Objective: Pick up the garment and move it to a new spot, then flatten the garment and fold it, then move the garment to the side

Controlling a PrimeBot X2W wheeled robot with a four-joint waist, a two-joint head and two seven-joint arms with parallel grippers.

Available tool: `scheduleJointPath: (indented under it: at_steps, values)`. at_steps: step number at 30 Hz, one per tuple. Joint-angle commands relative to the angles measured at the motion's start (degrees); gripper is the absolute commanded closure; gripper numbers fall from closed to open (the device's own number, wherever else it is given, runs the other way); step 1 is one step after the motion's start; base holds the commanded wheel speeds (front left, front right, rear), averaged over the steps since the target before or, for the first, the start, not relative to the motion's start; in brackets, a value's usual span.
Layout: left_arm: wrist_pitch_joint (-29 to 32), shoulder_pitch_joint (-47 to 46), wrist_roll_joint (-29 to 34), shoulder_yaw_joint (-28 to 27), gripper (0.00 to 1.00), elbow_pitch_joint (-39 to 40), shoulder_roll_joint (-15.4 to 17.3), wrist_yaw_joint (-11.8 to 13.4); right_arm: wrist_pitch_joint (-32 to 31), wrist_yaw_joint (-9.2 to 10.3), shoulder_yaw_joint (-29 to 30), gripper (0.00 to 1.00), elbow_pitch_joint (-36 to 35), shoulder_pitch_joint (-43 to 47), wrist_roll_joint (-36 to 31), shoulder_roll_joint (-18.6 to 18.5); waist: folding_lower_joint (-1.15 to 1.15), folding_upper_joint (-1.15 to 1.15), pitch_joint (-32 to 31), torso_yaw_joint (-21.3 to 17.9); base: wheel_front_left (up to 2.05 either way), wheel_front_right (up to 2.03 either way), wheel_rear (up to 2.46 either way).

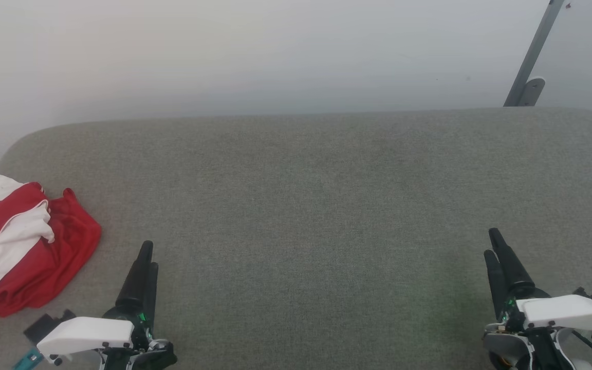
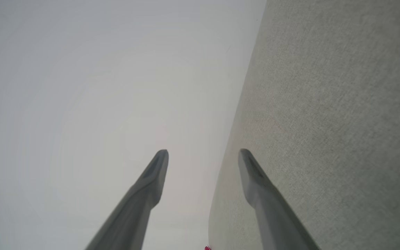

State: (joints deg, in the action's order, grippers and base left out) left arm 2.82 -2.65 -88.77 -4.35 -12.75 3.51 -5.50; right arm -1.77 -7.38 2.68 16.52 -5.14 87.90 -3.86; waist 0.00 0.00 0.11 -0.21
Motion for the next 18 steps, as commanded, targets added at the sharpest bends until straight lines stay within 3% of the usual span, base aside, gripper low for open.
scheduleJointPath:
  at_steps: [1,18]
  values:
    - [-0.51,-0.80,0.80,0.15,0.00,1.28,0.67,0.24,0.48,-0.11,-0.39,0.00,-0.74,-1.67,-0.86,-0.48,0.00,0.00,-0.01,0.00,0.00,0.00,0.00]
    - [-5.70,-0.96,21.08,4.40,0.00,1.15,6.78,6.67,4.44,-0.12,-3.08,0.00,4.06,-5.29,-20.87,-3.59,0.00,0.00,-0.54,-0.25,0.00,0.00,0.00]
